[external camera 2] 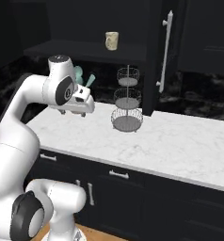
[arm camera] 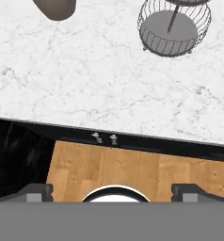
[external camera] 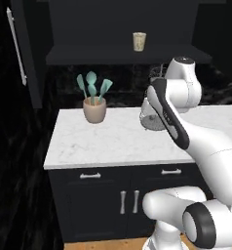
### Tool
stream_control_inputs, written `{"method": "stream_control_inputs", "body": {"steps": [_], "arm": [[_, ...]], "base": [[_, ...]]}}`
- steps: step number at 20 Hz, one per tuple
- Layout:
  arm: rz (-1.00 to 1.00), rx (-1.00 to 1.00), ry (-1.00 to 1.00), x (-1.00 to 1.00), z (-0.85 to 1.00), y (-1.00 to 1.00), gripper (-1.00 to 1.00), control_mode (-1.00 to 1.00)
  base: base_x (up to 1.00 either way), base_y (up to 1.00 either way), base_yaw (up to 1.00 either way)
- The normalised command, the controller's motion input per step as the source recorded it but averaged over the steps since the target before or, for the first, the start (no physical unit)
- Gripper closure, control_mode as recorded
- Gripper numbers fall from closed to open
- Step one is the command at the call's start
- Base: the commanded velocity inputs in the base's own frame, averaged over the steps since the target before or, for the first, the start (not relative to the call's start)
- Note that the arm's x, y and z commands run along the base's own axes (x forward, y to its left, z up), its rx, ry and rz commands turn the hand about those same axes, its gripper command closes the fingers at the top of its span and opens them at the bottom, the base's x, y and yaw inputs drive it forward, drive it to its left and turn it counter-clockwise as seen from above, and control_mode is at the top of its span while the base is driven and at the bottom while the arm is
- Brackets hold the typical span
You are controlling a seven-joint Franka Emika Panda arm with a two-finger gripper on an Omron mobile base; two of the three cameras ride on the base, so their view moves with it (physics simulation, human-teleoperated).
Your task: Gather all objects into one cabinet and sort the glasses and bowls to opposite sides.
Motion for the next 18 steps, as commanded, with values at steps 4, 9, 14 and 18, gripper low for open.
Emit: {"method": "stream_control_inputs", "body": {"steps": [4,9,14,18], "arm": [[0.0,0.0,0.0,0.0,0.0,0.0,-1.0,1.0],[0.0,0.0,0.0,0.0,0.0,0.0,-1.0,1.0],[0.0,0.0,0.0,0.0,0.0,0.0,-1.0,1.0],[0.0,0.0,0.0,0.0,0.0,0.0,-1.0,1.0]], "base": [[0.57,0.35,-0.1],[0.55,0.28,-0.1],[0.64,0.2,-0.15],[0.39,0.11,-0.1]]}}
